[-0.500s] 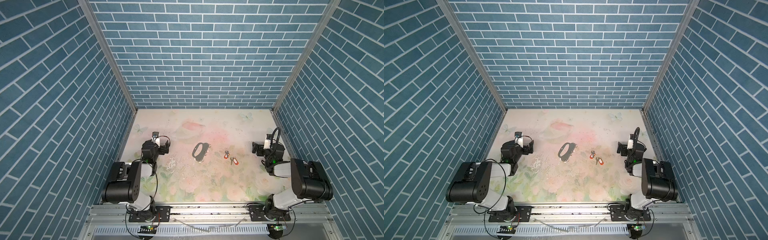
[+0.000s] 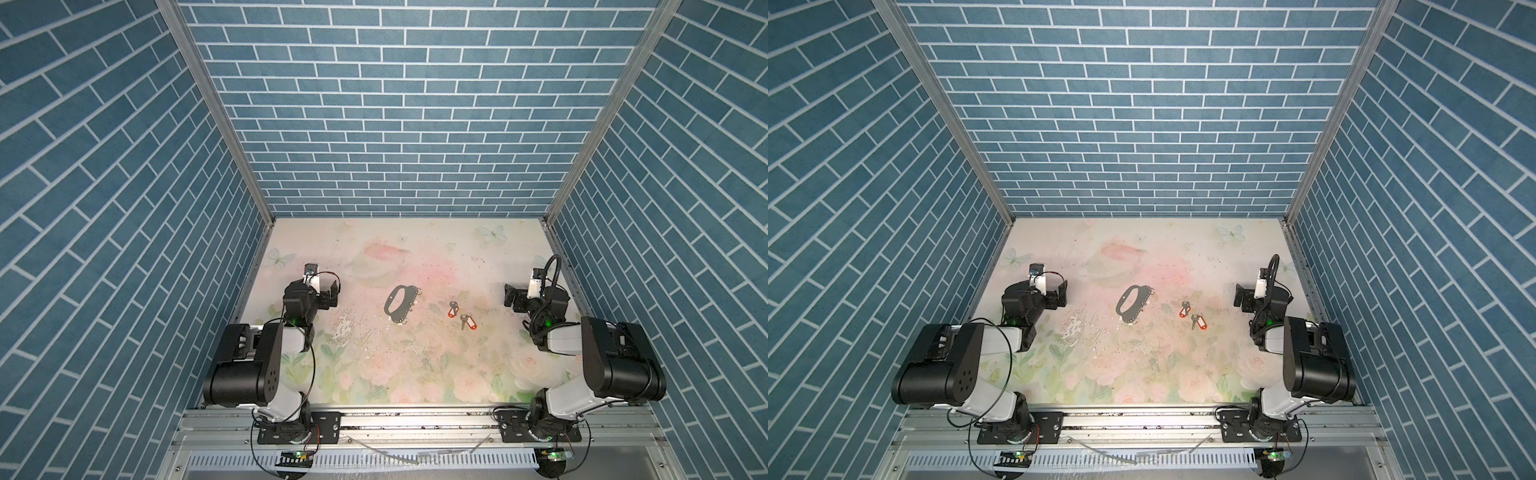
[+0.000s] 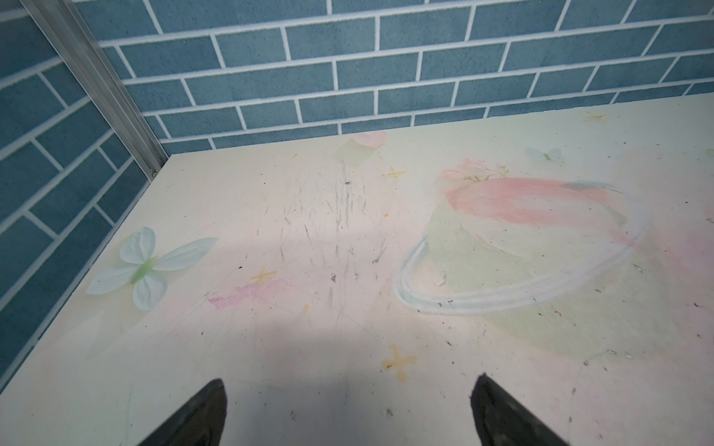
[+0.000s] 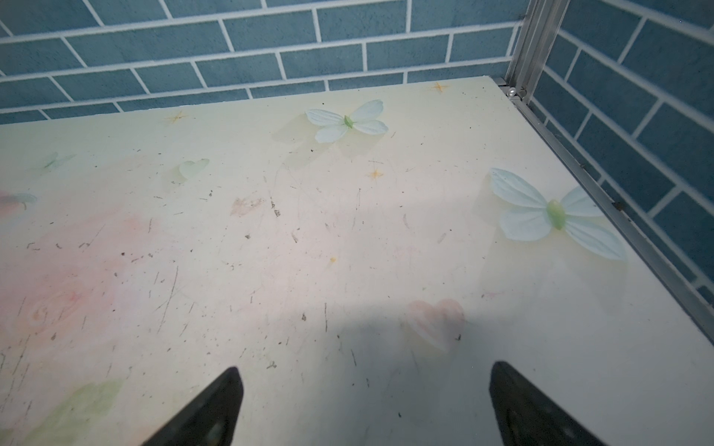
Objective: Put the keys on the keyring
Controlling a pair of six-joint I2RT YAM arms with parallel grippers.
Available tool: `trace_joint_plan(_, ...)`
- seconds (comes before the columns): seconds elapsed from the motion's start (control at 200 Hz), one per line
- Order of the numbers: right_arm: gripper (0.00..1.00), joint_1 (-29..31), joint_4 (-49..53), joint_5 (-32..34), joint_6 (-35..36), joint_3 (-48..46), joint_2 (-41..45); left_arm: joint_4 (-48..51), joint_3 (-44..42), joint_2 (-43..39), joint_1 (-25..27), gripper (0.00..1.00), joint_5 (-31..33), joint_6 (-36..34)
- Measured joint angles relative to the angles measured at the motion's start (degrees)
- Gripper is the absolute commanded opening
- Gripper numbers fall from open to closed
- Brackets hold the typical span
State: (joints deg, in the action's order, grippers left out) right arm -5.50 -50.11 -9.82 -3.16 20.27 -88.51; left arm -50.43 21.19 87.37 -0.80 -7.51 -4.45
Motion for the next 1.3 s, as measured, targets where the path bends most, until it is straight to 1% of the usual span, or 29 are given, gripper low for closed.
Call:
trace_joint_plan(0.6, 0.99, 0.11, -0.02, 0.39, 0.0, 0.0, 0.02, 0.0, 0.0, 0.0, 0.0, 0.99, 0.13, 0.04)
trace_joint_plan(0.675, 0.99, 0.31, 0.02, 1.46, -0.02, -0.11, 0.87, 0.57, 0.09, -0.15, 0.02, 0.99, 1.66, 0.5)
trace_joint_plan(0.74, 0.99, 0.55, 1.27, 2.4, -0.02, -0.13, 3.3, 3.58, 0.57, -1.73, 0.02, 0.99, 3.87, 1.29)
trace_joint_plan(0.83, 0.99, 1.31, 7.76, 5.33, -0.35, 0.68, 10.21, 10.01, 2.38, -6.49, 0.07, 0.99, 6.01, 1.84)
trace_joint_plan(0.91, 0.99, 1.66, 16.11, 7.87, -2.05, 4.61, 15.1, 16.04, 5.46, -12.0, 0.22, 0.99, 7.76, 3.58)
trace_joint_plan(1.035, 0.99, 2.75, 24.68, 8.5, -4.42, 11.37, 18.43, 24.68, 10.67, -20.06, 0.37, 0.99, 8.28, 9.42)
trace_joint_plan(1.1, 0.97, 4.59, 28.65, 7.87, -5.75, 13.57, 19.89, 28.72, 12.48, -23.52, 0.94, 0.99, 8.11, 13.44)
trace_joint_plan(1.2, 0.93, 9.55, 35.45, 6.62, -6.93, 16.63, 21.03, 34.99, 13.49, -27.67, 3.87, 0.99, 8.48, 19.17)
trace_joint_plan(1.26, 0.9, 13.4, 39.69, 5.46, -7.21, 18.84, 21.03, 39.36, 13.49, -30.14, 7.08, 0.99, 9.33, 21.79)
trace_joint_plan(1.3, 0.86, 15.43, 42.12, 4.59, -7.61, 20.04, 21.03, 41.88, 13.46, -31.71, 9.62, 0.99, 9.99, 23.15)
